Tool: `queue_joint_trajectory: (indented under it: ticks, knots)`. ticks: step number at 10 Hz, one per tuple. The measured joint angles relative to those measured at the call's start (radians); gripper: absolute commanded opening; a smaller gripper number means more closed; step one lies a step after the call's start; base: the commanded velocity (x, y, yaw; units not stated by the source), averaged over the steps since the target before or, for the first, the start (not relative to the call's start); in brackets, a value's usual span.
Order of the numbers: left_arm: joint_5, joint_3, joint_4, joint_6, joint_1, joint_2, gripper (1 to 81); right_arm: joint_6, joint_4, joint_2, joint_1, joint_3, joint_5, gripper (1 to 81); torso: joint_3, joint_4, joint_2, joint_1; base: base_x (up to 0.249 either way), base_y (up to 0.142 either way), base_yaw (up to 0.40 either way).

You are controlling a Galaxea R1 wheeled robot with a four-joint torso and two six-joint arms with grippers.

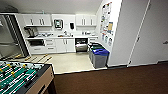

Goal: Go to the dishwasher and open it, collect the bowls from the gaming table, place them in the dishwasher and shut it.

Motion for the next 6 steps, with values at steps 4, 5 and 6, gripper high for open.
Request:
queue_joint_trajectory:
  ticks: [4, 5, 6]
  knots:
    - [-0.001, 0.000, 0.000, 0.000, 0.000, 0.000, 1.0, 0.000, 0.000, 0.003, 0.000, -0.001, 0.000, 1.0, 0.000, 0.000, 0.000, 0.000, 0.223, 0.000, 0.000]
    - [0.000, 0.000, 0.000, 0.000, 0.001, 0.000, 1.0, 0.000, 0.000, 0.004, 0.000, -0.001, 0.000, 1.0, 0.000, 0.000, 0.000, 0.000, 0.223, 0.000, 0.000]
    - [-0.001, 0.000, 0.000, 0.000, 0.000, -0.001, 1.0, 0.000, 0.000, 0.005, 0.001, -0.001, 0.000, 1.0, 0.000, 0.000, 0.000, 0.000, 0.223, 0.000, 0.000]
